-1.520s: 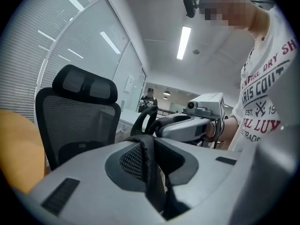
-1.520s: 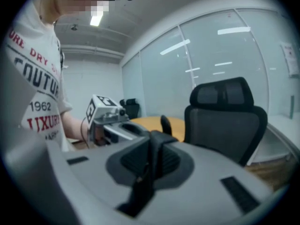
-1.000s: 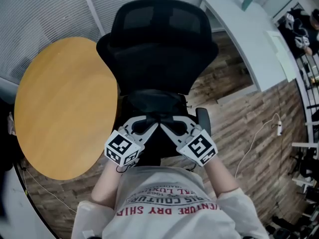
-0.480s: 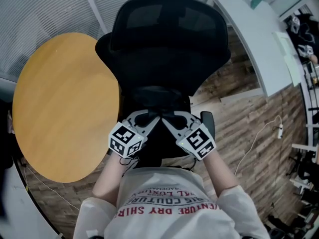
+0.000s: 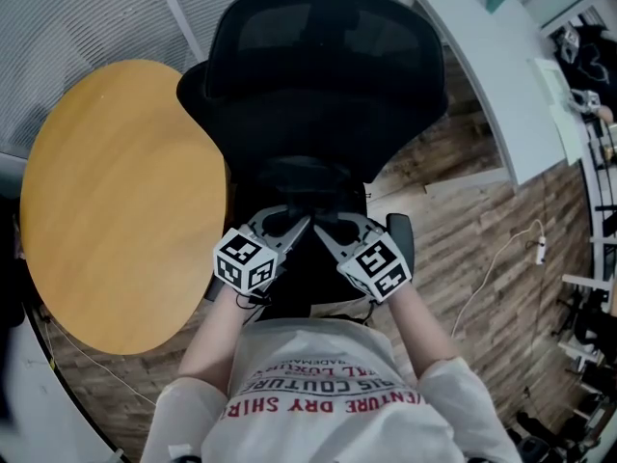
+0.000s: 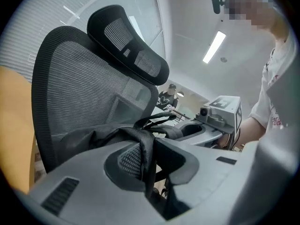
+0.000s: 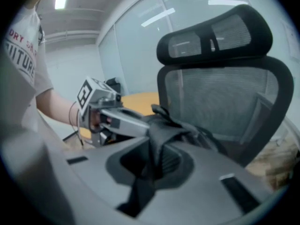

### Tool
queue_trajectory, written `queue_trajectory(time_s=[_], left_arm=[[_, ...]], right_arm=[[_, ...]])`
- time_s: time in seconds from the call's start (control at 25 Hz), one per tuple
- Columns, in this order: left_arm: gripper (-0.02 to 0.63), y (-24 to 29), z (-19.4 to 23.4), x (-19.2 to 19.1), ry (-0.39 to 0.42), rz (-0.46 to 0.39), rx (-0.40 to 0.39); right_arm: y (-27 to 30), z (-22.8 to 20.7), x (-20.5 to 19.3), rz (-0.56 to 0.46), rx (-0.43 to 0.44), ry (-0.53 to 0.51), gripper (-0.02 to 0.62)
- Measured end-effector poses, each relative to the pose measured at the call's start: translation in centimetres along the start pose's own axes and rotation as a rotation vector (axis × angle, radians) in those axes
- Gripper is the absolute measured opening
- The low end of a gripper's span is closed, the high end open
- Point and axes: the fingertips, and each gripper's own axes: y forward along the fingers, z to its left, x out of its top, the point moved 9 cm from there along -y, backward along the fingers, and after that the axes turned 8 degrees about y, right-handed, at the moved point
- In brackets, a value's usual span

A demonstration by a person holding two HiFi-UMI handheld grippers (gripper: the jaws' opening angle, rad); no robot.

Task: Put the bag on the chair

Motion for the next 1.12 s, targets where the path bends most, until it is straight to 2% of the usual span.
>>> queue_trajectory(time_s=[0.2,0.24,0.28,0.32,0.4,0.48,0.68,0.8,0.92,1.0,1.08,1.12], left_arm=[[0.092,1.3,0.3,-1.4,0.000,0.064,0.010],[0.099,1.4,0.4,-1.6,-0.010,0.074,0.016],[0.133,1.4,0.5,-1.8,-0.018,0.079,0.024],[0.188,1.4,0.6,-1.9,-0.024,0.081,0.034],[0.223,1.2,0.6,-2.1,-0.022,0.084,0.055],[0.236,1.1,0.4,-2.3,-0.021,0.085,0.063],[0.236,0.6,-1.3,-2.0,-0.005,0.054,0.065],[0.236,-0.4,-2.6,-1.4,0.003,0.019,0.076],[0.231,-1.8,-4.8,-0.5,0.031,-0.017,0.088],[0.139,-3.0,-6.6,0.2,0.074,-0.045,0.118],[0.043,-4.1,-8.4,0.9,0.119,-0.073,0.156],[0.040,-4.6,-9.4,1.3,0.137,-0.086,0.166]], right_arm=[[0.6,-0.8,-1.9,0.081,-0.028,0.031,0.052],[0.6,-0.9,-2.1,0.086,-0.035,0.041,0.055],[0.7,-0.9,-2.2,0.088,-0.042,0.050,0.068],[0.7,-1.0,-2.2,0.091,-0.049,0.055,0.116],[0.7,-1.1,-2.3,0.095,-0.079,0.051,0.205],[0.5,-1.2,-2.4,0.084,-0.129,0.044,0.260],[-1.9,-0.8,-2.4,-0.012,-0.278,0.076,0.272],[-3.7,0.9,-2.0,-0.068,-0.299,0.053,0.272],[-5.5,2.4,-2.1,-0.111,-0.288,0.052,0.248],[-7.1,3.2,-2.3,-0.168,-0.312,0.071,0.058],[-8.6,3.9,-2.5,-0.213,-0.314,0.074,0.040],[-9.4,4.4,-2.6,-0.229,-0.305,0.068,0.036]])
